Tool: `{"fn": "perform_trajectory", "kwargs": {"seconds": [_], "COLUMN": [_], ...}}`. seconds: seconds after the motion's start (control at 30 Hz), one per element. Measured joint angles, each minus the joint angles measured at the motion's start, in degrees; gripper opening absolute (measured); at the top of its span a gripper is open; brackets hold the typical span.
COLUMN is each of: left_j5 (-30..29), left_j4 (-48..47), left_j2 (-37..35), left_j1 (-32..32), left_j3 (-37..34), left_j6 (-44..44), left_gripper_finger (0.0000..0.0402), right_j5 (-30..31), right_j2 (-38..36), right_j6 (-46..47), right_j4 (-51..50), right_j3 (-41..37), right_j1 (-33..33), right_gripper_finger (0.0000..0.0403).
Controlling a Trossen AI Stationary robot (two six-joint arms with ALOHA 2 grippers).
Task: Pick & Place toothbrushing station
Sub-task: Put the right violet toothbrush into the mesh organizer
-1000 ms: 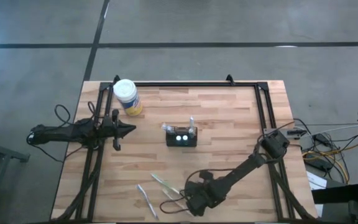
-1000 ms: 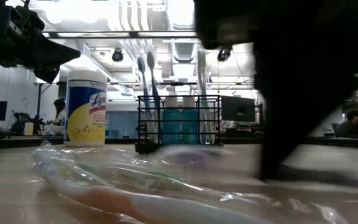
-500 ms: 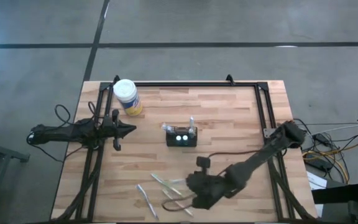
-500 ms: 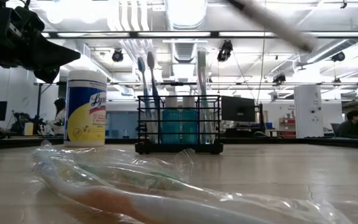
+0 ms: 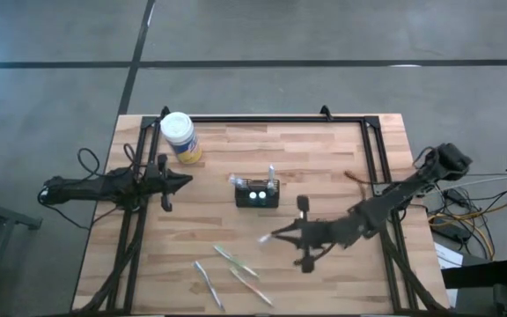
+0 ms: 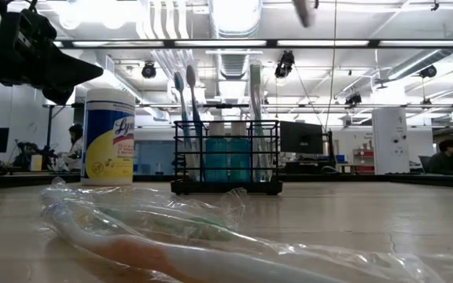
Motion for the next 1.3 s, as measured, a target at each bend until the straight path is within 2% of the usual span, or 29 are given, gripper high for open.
{"fn": "perform_trajectory", "kwargs": {"seconds": [0.1, 0.3, 0.43, 0.6, 0.87, 1.17, 1.3], "left_j5": [-0.46, -2.39, -2.37, -2.37, -2.41, -2.37, -2.37], "left_j4": [0.08, 1.69, 1.81, 1.79, 2.31, 2.54, 2.58], "left_j2": [0.0, 0.04, 0.04, 0.04, 0.04, 0.06, 0.06], "left_j1": [0.0, -0.01, -0.01, -0.01, -0.01, -0.01, -0.01], "left_j3": [0.0, -0.02, -0.02, -0.02, -0.04, -0.04, -0.04], "left_j6": [0.66, 2.34, 2.09, 2.15, 2.53, 2.03, 1.97], "left_gripper_finger": [0.0012, 0.0012, 0.0012, 0.0012, 0.0012, 0.0012, 0.0012], "right_j5": [-3.6, -5.37, -13.02, -15.26, -24.14, -24.28, -24.16], "right_j2": [-2.54, -5.71, -6.46, -5.32, -1.48, 3.56, 8.36], "right_j6": [-5.48, -8.7, -7.13, -6.41, -9.96, -10.07, -8.62], "right_j4": [14.39, 35.96, 45.72, 46.84, 51.15, 57.05, 59.99], "right_j3": [-9.58, -24.61, -29.82, -30.25, -29.82, -30.11, -30.35], "right_j1": [-2.26, -10.79, -16.45, -18.91, -19.98, -21.63, -22.78], "right_gripper_finger": [0.0021, 0.0022, 0.0022, 0.002, 0.0008, 0.0008, 0.0008]}}
